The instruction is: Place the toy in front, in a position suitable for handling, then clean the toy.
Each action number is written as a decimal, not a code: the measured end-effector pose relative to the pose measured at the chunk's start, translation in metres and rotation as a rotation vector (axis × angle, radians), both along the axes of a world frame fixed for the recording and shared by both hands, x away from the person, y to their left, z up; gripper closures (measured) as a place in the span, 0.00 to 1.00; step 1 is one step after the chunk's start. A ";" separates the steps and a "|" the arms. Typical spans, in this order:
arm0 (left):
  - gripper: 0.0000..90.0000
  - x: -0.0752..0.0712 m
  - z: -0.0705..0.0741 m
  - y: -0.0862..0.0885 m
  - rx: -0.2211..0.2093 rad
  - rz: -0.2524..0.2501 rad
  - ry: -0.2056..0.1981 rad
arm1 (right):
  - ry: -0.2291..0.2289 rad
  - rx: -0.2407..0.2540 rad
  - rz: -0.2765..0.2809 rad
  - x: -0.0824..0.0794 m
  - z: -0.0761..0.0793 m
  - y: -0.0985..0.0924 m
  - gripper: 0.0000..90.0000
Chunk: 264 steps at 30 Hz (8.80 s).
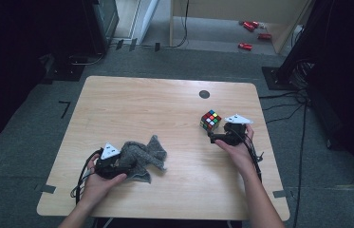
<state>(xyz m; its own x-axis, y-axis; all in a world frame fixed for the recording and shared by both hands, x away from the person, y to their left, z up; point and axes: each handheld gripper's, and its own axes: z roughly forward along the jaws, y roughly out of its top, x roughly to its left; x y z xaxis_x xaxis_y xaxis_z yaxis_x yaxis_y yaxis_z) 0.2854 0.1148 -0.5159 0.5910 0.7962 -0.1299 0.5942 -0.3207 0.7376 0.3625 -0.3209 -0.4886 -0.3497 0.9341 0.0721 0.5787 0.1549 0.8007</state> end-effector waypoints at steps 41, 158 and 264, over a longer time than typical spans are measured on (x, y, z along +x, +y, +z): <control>0.33 -0.001 0.000 0.000 -0.001 -0.010 0.002 | 0.031 -0.093 -0.011 0.033 -0.033 0.016 0.39; 0.87 0.015 0.077 -0.031 -0.198 -0.217 -0.199 | -0.030 -0.025 0.396 -0.095 0.018 0.098 0.38; 0.84 -0.024 0.081 -0.114 -0.113 -0.380 -0.240 | -0.100 -0.130 0.456 -0.109 0.021 0.131 0.38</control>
